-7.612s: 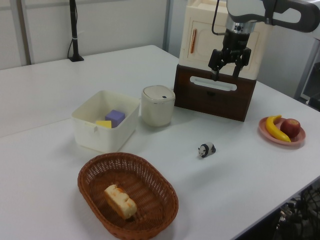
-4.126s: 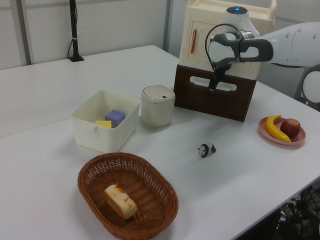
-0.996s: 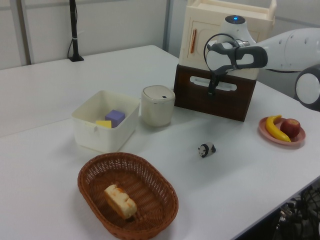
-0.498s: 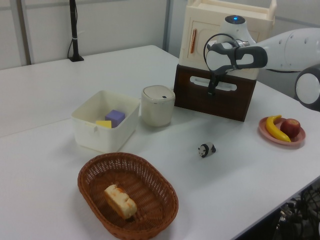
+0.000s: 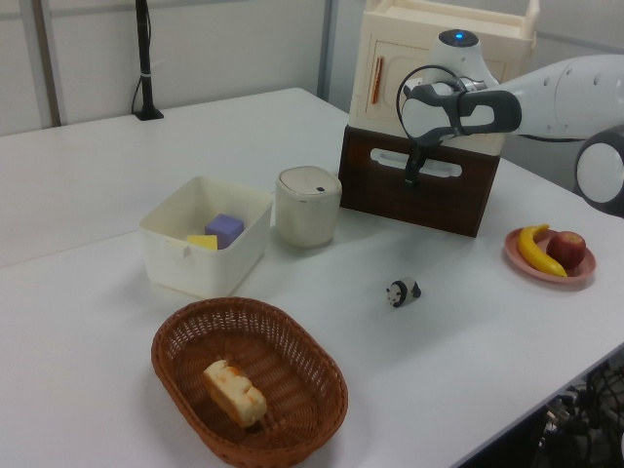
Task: Slide the drawer open
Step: 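Lower the gripper and close it on the white drawer handle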
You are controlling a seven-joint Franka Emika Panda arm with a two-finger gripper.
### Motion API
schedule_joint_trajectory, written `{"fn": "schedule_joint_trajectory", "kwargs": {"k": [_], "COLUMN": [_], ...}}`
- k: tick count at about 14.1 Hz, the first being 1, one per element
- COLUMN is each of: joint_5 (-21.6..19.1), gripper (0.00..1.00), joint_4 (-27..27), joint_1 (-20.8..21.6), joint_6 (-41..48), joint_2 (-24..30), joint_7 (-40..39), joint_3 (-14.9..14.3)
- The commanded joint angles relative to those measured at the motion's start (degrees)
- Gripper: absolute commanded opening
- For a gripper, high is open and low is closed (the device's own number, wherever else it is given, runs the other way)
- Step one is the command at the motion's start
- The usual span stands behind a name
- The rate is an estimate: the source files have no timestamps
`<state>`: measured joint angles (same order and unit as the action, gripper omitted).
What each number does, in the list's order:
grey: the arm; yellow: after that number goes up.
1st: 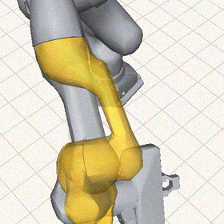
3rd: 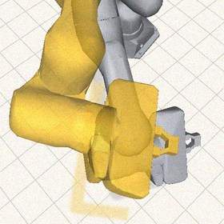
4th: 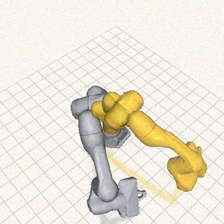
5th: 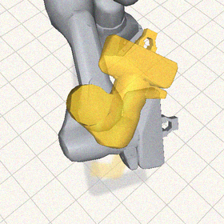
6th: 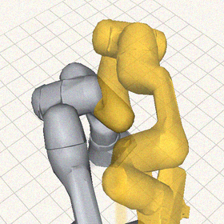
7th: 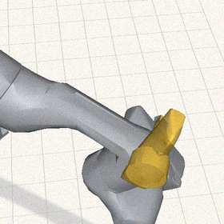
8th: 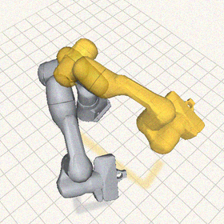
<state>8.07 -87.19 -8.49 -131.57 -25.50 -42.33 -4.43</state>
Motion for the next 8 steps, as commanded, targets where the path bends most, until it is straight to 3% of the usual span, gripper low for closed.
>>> {"fn": "schedule_joint_trajectory", "kwargs": {"k": [1, 8], "joint_5": [1.0, 0.9], "gripper": [0.76, 0.76], "joint_4": [0.9, 0.9], "joint_1": [-0.2, 0.1], "joint_6": [-1.8, -1.6], "joint_2": [-0.7, -0.4], "joint_7": [3.1, 3.8], "joint_3": [0.3, 0.4]}}
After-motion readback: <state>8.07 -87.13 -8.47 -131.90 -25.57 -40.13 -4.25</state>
